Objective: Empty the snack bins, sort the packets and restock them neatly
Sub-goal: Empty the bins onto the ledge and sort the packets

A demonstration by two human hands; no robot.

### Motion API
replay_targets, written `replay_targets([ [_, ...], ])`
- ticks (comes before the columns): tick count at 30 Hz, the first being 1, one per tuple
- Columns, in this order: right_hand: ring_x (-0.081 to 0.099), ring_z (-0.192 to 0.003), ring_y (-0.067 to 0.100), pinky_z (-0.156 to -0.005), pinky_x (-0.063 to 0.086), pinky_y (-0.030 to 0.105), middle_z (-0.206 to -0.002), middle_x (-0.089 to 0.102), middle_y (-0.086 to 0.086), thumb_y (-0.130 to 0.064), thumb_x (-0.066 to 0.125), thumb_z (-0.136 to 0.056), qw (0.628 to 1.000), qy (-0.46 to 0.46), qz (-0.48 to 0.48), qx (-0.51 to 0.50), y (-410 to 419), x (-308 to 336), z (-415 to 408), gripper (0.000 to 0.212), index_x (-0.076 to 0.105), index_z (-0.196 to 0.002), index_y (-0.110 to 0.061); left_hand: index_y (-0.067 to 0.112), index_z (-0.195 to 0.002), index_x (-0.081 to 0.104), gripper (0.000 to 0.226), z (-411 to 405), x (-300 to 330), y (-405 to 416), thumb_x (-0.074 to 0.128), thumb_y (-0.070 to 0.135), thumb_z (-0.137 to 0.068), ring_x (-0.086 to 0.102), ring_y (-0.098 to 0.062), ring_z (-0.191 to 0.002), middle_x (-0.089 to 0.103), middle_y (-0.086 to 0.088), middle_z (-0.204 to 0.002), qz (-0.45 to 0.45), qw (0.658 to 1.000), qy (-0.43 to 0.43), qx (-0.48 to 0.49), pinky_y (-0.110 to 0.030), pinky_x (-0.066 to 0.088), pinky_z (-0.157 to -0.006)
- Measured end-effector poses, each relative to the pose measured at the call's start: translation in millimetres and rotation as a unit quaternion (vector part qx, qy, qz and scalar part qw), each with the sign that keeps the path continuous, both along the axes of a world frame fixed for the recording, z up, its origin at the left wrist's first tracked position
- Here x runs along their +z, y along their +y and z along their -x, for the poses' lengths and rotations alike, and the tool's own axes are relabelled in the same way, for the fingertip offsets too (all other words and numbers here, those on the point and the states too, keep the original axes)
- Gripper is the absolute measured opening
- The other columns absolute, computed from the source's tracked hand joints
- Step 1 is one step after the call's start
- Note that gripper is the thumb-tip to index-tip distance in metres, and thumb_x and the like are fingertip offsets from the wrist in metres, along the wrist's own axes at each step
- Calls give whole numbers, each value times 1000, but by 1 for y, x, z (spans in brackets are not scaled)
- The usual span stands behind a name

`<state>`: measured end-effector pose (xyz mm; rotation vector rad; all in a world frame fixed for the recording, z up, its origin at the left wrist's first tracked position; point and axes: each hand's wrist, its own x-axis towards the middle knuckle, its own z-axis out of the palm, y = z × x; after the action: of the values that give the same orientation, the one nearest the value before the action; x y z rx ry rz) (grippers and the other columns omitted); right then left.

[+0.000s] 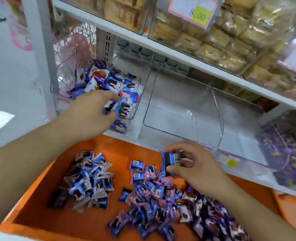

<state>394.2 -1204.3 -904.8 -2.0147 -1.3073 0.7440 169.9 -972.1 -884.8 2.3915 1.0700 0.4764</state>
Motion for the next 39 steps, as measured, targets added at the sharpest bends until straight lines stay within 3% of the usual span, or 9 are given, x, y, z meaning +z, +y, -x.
replay_targets([
  [3, 42, -133, -13, -118, 34, 20, -139, 48, -30, -35, 87, -84, 990, -123, 57, 50, -21, -17, -18, 63, 58, -137, -54, 32, -143, 57, 45, -5, 0, -10, 64, 26, -99, 56, -23, -129, 54, 1, -150, 4, 1000, -13, -8, -35, 43, -105],
  [7, 23, -134, -27, -108, 19, -2, -142, 25, -50, -44, 80, -89, 981, -156, 54, 101, -23, -4, -15, 64, 44, -137, -67, 29, -142, 57, 42, -8, -3, -9, 63, 24, -101, 51, -13, -135, 56, 6, -147, 7, 1000, -17, 6, -24, 37, -100],
  [13, 49, -122, -14, -98, 30, -1, -132, 49, -36, -28, 83, -87, 979, -193, -42, 43, -22, 3, -34, 50, 62, -125, -54, 30, -140, 55, 44, -18, -19, 38, 66, 29, -98, 58, -22, -125, 59, 0, -143, 6, 997, -17, 69, -34, 46, -99],
  [17, 50, -119, -14, -96, 34, 2, -129, 50, -37, -29, 79, -88, 980, -196, -31, 27, -20, 6, -42, 43, 63, -119, -55, 26, -142, 58, 54, -30, -24, 72, 74, 39, -93, 65, -22, -110, 61, -2, -143, 35, 995, 87, 45, -29, 47, -83],
  [22, 48, -119, -17, -93, 31, -1, -127, 47, -40, -33, 75, -91, 977, -209, -17, 33, -20, 8, -44, 40, 61, -120, -56, 26, -131, 67, 41, -37, -25, 92, 74, 29, -91, 63, -21, -121, 63, -1, -141, 45, 990, 133, 22, -39, 56, -96],
  [25, 45, -120, -16, -99, 34, 8, -128, 44, -43, -33, 72, -93, 977, -209, -15, 35, -20, 10, -44, 38, 59, -120, -57, 29, -123, 70, 37, -34, -28, 87, 71, 13, -89, 68, -19, -112, 67, 0, -134, 30, 994, 94, 48, -34, 58, -83],
  [31, 44, -119, -17, -101, 38, 16, -127, 42, -44, -35, 69, -96, 979, -201, -11, 24, -25, 15, -43, 35, 54, -118, -58, 36, -119, 70, 28, -18, 3, 40, 75, 26, -94, 65, -12, -96, 69, 7, -116, -13, 991, -60, 117, -19, 46, -59],
  [34, 49, -115, -16, -99, 43, 15, -124, 49, -41, -34, 71, -95, 988, -152, -14, 2, -28, 22, -37, 39, 54, -121, -59, 42, -116, 69, 30, -18, 29, -7, 80, 31, -90, 65, -4, -104, 68, 19, -114, 22, 990, -120, 66, -20, 52, -70],
  [39, 73, -106, 6, -94, 58, 32, -123, 70, -17, -31, 73, -96, 984, 162, -62, -43, -38, 55, -20, 41, 60, -132, -44, 42, -110, 69, 35, -47, 43, -100, 86, 28, -82, 65, 5, -107, 70, 23, -111, 125, 978, -146, -77, -23, 58, -87],
])
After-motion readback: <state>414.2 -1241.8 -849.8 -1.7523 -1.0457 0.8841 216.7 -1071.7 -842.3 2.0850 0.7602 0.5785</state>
